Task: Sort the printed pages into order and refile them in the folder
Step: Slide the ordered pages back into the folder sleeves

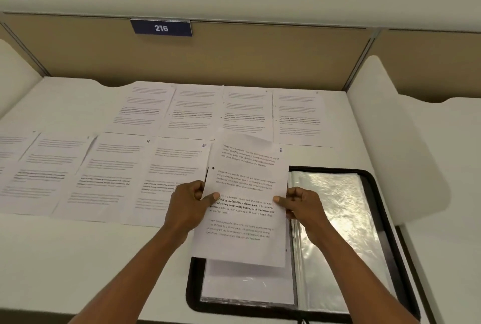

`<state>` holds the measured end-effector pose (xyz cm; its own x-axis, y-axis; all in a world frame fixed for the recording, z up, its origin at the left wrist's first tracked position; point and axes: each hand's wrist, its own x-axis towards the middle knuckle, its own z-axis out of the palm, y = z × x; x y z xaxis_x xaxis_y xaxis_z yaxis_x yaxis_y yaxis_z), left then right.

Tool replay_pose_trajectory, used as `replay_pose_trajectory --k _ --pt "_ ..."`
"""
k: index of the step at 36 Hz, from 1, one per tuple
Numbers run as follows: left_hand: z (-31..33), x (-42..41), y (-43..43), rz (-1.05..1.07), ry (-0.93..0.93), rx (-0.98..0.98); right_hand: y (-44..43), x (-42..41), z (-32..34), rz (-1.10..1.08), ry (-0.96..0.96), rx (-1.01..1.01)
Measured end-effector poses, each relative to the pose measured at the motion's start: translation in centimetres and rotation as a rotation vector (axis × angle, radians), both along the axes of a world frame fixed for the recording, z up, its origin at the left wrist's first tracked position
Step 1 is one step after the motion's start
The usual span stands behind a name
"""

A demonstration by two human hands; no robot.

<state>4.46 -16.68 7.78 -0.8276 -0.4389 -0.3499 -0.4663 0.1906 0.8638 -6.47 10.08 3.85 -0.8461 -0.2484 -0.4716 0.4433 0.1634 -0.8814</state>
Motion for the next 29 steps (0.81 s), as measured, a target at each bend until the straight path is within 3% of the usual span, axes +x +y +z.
replay_pose_trajectory --k 7,18,23,29 --pt "-0.1 -1.1 -0.1 -0.087 -0.019 0.099 2.0 -0.9 0.9 -0.097 -0.034 -0.065" --pt "-1.0 -2.1 -0.1 -0.254 -0.059 0.096 3.1 -5.3 4.8 -0.128 0.113 0.010" --pt "-1.1 -2.8 -0.2 -0.286 -0.059 0.113 4.1 -7.6 5.5 -0.004 0.156 0.153" --pt "-1.2 -3.6 0.9 -0.303 -0.061 0.142 4.5 -11.4 6.5 0.348 0.197 0.392"
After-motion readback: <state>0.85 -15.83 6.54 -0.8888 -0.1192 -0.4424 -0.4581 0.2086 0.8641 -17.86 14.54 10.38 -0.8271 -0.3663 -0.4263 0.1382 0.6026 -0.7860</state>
